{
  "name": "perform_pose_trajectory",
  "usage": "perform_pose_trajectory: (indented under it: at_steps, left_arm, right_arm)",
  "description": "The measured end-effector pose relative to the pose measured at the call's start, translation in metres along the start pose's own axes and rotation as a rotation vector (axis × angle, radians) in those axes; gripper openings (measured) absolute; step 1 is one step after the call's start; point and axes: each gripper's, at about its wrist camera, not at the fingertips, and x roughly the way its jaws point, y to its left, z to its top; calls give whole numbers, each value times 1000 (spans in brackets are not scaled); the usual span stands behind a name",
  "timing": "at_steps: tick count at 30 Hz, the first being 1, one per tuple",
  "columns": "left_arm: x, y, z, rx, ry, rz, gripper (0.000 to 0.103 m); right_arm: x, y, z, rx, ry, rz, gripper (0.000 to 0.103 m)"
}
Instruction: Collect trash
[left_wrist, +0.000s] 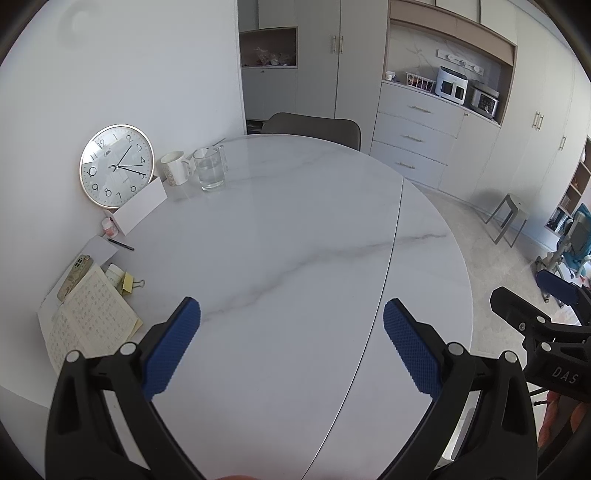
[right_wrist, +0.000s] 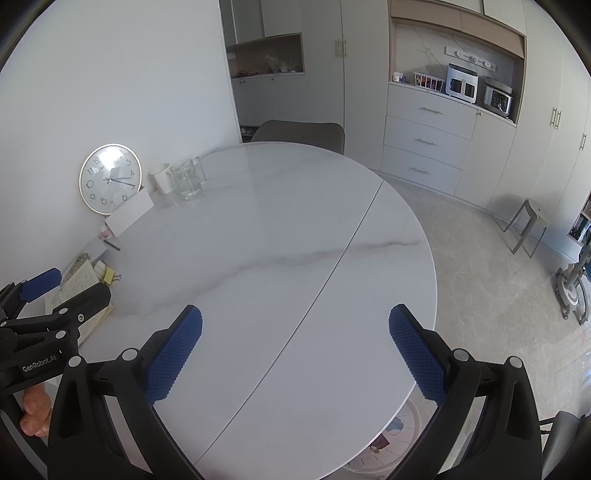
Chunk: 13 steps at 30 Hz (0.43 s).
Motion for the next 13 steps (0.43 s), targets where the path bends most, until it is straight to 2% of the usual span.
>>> perform_pose_trajectory:
  at_steps: [13]
  left_arm:
    - [0,0,1,5,9,13,95]
  right_arm:
    - [0,-1,0,-2,4,4,101]
